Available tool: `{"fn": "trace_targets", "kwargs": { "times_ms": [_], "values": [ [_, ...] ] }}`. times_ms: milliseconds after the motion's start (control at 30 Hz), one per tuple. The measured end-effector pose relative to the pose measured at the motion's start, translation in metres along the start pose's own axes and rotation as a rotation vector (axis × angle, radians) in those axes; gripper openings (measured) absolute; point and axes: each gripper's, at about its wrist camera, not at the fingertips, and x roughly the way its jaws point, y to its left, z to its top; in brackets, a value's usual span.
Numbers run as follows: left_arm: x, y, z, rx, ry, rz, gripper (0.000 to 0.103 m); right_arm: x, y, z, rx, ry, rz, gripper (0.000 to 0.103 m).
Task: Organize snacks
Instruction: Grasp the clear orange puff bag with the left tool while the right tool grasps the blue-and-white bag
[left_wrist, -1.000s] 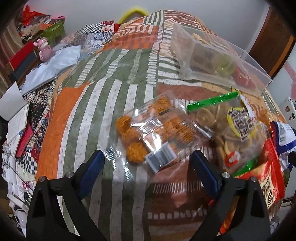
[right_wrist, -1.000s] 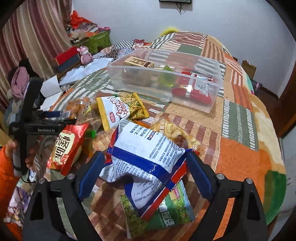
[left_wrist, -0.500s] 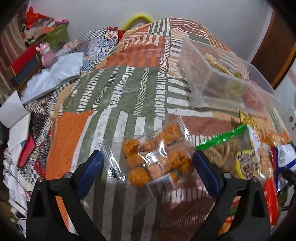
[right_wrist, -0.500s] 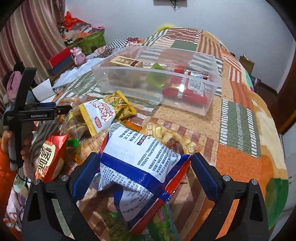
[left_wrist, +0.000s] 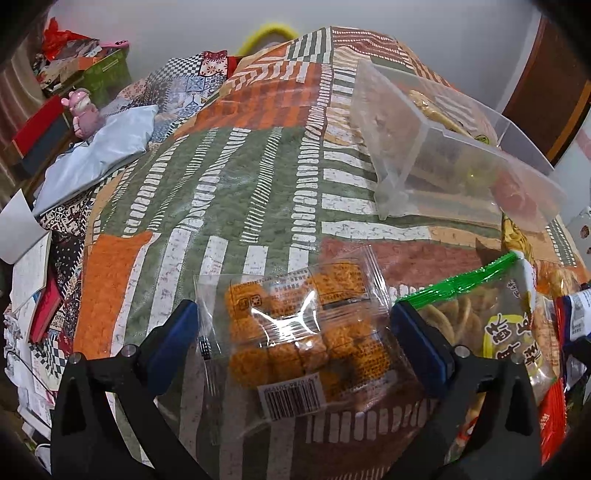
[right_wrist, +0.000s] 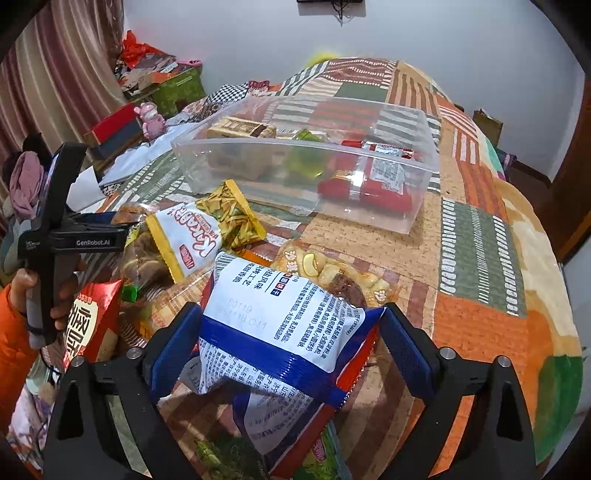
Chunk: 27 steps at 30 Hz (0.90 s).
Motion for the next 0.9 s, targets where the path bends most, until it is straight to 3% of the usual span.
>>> {"fn": "trace_targets", "kwargs": {
  "times_ms": [300,633,900],
  "values": [
    [-0.018,0.007,-0.015,0.0,-0.036,-0.023,0.089,-0.01,-0.011,-0.003,0.033,-0.021,-0.004,0.081],
    [-0.038,0.018,-0.021,-0.029,-0.069,-0.014,0.078,-0.02,-0.021,0.002,0.068,-0.038,0.023,0.057],
    [-0.065,0.011,-0.014,-0.018,-0.136,-0.025,0.075,-0.021,-0.023,0.002,0.067,-0.049,0.016,0.055]
  ]
}}
